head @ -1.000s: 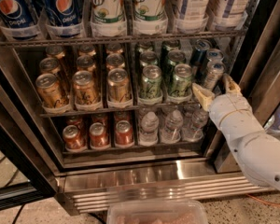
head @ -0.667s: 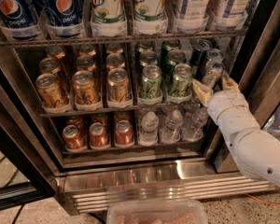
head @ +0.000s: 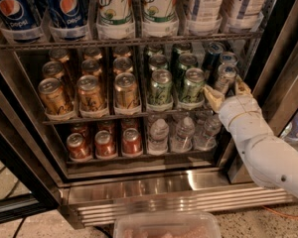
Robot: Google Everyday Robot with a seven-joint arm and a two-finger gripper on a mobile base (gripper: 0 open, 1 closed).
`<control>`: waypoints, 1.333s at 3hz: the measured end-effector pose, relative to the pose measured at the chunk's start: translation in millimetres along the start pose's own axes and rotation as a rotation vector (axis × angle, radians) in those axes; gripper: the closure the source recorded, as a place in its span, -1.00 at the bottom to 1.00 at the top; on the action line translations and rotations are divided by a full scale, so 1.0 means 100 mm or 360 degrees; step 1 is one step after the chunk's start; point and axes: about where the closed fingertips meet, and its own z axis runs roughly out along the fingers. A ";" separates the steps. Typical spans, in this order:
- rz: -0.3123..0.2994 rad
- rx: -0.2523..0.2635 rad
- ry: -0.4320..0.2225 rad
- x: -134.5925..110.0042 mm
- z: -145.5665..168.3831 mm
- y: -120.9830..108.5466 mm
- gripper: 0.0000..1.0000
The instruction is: Pick redbull can from middle shelf of fridge
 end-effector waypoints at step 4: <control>0.0000 0.0000 0.0000 0.00 0.00 0.00 1.00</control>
Offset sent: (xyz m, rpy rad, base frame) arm 0.0000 0.0000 0.0000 0.0000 0.0000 0.0000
